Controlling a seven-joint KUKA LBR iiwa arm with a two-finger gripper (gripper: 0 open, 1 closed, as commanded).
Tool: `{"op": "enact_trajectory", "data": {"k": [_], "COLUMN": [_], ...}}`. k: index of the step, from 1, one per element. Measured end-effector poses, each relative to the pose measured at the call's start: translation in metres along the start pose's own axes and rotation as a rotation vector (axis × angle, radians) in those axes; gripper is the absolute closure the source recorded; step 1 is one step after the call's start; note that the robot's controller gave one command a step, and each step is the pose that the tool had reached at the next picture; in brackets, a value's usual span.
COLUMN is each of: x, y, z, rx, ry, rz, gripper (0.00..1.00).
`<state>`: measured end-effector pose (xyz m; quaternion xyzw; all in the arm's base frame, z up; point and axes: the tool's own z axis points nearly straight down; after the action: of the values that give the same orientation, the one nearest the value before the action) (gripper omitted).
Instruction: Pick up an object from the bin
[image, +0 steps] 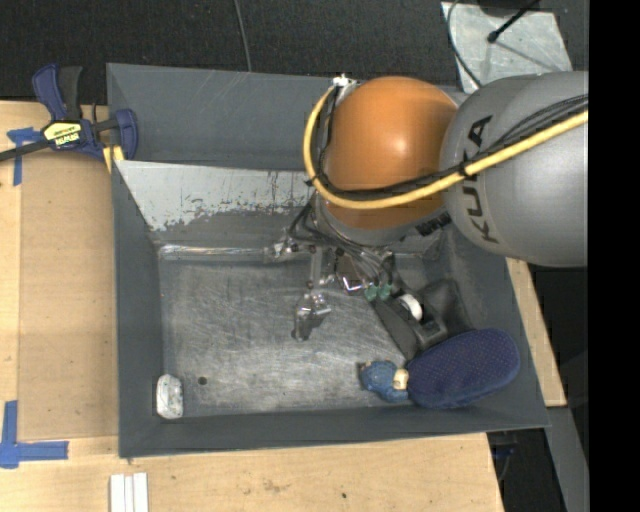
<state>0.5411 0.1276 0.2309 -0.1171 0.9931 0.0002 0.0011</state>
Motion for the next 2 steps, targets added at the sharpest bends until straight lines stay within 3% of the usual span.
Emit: {"op": "enact_trajectory", "data": {"k": [1,2], "x": [0.015,0.096], "y": [-0.115,-0.182], "z": [0.037,0.089], "rx": [0.003,0.001], "ry": [0.003,0.008], "rz": [-0.188,-0.068], "gripper": [0.00,0.00]}}
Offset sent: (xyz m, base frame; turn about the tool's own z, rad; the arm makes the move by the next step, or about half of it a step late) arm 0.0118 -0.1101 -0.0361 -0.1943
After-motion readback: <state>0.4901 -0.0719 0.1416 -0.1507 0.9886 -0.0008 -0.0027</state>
